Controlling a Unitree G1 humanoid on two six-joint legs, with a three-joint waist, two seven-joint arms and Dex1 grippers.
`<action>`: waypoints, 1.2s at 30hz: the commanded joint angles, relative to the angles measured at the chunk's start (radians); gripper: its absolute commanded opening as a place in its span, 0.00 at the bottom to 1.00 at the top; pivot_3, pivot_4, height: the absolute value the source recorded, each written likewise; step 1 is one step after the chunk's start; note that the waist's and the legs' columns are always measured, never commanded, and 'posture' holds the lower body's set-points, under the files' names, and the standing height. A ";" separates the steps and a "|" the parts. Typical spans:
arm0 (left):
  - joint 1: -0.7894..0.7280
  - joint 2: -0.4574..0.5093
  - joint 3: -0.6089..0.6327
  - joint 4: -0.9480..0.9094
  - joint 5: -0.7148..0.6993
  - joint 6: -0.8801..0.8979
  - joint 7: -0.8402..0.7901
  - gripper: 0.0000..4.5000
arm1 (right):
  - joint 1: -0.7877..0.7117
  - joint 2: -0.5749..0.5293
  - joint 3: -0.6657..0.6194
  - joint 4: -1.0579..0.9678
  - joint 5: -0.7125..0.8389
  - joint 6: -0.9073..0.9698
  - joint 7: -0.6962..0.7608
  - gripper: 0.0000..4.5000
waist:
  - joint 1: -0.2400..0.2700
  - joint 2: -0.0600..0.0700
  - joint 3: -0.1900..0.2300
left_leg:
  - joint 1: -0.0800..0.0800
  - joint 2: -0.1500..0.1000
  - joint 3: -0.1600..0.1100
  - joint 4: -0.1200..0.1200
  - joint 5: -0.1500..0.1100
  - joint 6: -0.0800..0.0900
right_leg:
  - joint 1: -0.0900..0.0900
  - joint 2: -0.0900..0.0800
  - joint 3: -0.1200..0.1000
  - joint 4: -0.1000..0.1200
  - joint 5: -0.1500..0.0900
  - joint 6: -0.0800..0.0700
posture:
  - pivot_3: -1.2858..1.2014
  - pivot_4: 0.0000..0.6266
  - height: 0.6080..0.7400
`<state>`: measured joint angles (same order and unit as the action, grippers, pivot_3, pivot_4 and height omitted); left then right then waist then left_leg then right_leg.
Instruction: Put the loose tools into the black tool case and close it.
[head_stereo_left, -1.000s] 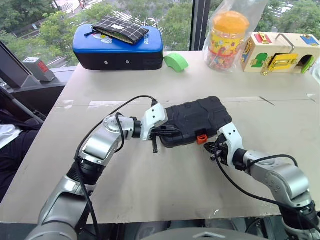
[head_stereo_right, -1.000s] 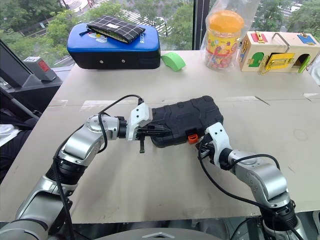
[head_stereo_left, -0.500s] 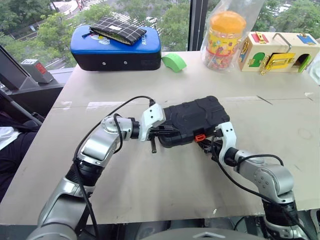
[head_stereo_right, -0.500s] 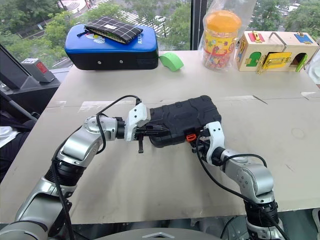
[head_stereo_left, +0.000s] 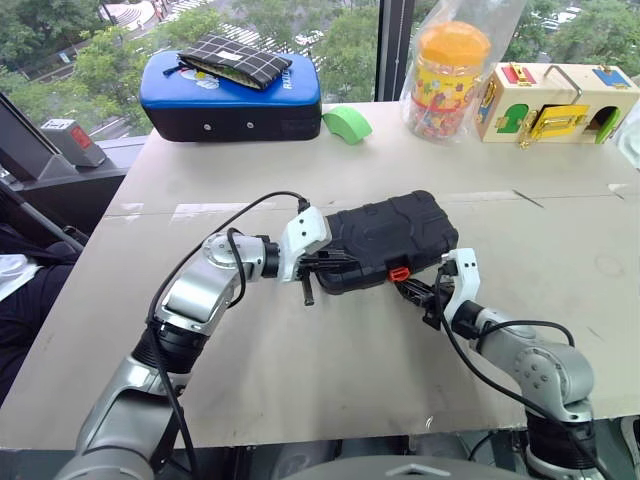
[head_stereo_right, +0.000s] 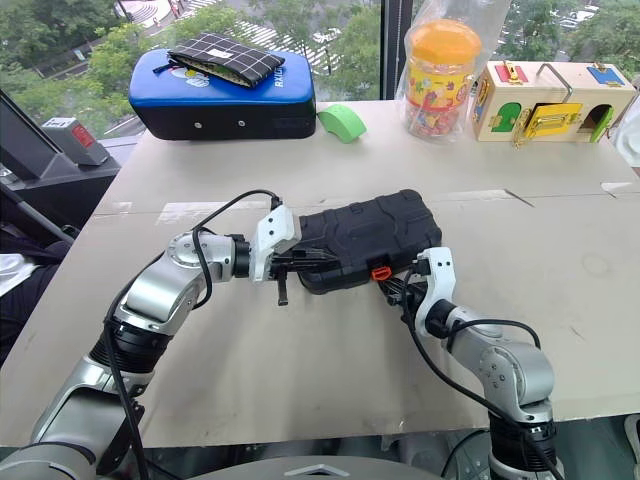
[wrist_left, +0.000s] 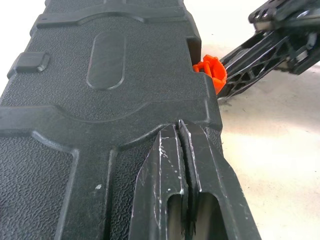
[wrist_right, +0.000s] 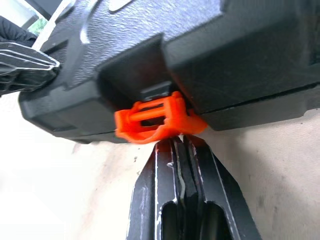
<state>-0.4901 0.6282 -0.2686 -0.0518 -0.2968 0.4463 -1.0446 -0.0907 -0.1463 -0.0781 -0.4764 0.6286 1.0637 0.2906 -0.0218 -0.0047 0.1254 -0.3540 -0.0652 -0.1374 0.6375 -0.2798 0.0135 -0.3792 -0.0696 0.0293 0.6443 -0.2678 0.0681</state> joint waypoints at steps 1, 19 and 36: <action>0.056 0.003 -0.076 0.060 0.067 0.041 -0.005 0.01 | -0.118 0.013 -0.041 -0.141 0.091 -0.034 -0.005 0.00 | -0.002 0.000 0.000 | 0.000 0.000 0.000 0.000 0.000 0.000 | 0.000 0.000 0.000 0.000 0.000 0.000 | 0.52 0.24 1.00; 0.167 -0.084 0.173 -0.057 -0.158 0.029 0.007 0.06 | -0.099 -0.376 0.085 -0.268 -0.087 -0.276 0.100 0.17 | -0.009 -0.001 -0.011 | 0.001 0.000 0.000 -0.006 -0.001 0.001 | 0.000 -0.002 -0.001 -0.005 -0.002 0.002 | 0.52 0.24 1.00; 0.781 0.209 0.635 -0.351 -0.328 0.062 -0.093 0.98 | 0.798 -0.544 -0.681 -0.326 -0.112 -0.691 0.686 1.00 | 0.035 0.000 0.004 | -0.006 0.002 0.000 -0.003 -0.003 0.003 | 0.001 -0.006 0.001 -0.014 -0.002 0.002 | 0.52 0.24 1.00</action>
<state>0.2998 0.8197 0.3255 -0.3793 -0.5916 0.5146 -1.1151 0.7054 -0.6955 -0.7229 -0.7833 0.5219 0.4238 0.9554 0.0134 -0.0047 0.1294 -0.3601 -0.0635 -0.1376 0.6342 -0.2824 0.0164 -0.3782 -0.0758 0.0307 0.6302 -0.2698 0.0695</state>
